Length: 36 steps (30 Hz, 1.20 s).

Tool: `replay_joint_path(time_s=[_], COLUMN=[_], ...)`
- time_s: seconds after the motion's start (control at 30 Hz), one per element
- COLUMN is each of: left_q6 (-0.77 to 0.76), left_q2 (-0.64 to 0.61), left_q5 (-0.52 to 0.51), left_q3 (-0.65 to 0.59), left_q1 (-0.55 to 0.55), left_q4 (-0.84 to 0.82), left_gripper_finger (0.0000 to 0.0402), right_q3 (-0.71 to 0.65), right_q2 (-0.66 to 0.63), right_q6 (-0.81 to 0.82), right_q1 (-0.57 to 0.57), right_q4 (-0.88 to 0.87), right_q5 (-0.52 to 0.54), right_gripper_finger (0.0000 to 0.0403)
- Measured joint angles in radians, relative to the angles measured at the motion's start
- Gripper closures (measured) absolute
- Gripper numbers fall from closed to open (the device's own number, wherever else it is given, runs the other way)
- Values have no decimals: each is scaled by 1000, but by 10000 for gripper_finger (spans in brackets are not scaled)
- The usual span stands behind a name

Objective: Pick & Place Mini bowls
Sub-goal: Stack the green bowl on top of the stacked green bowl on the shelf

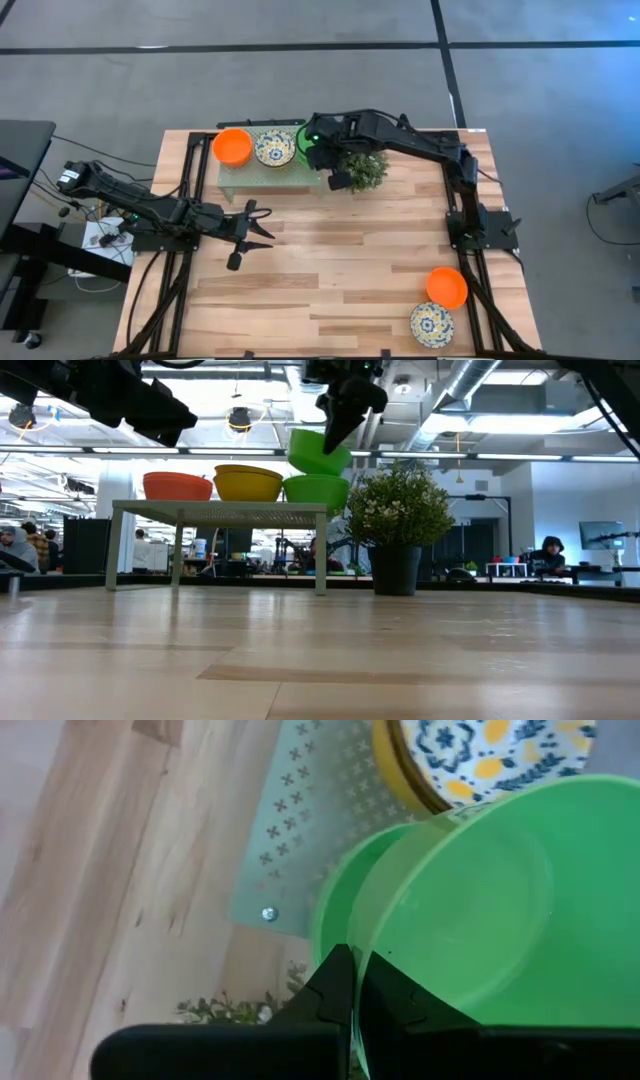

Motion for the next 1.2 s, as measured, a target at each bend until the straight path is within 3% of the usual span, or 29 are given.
replay_joint_path(time_s=[0.87,1.2], left_q6=[0,0], left_q2=[0,-1], left_q5=[0,0], left_q3=[0,0], left_q1=[0,0], left_q4=[0,1], left_gripper_finger=[295,295], right_q3=[0,0], right_q2=[0,62], right_q6=[24,-12], right_q1=[-26,-34], right_q4=[-39,-33], right_q5=[-54,-46], right_gripper_finger=[403,403])
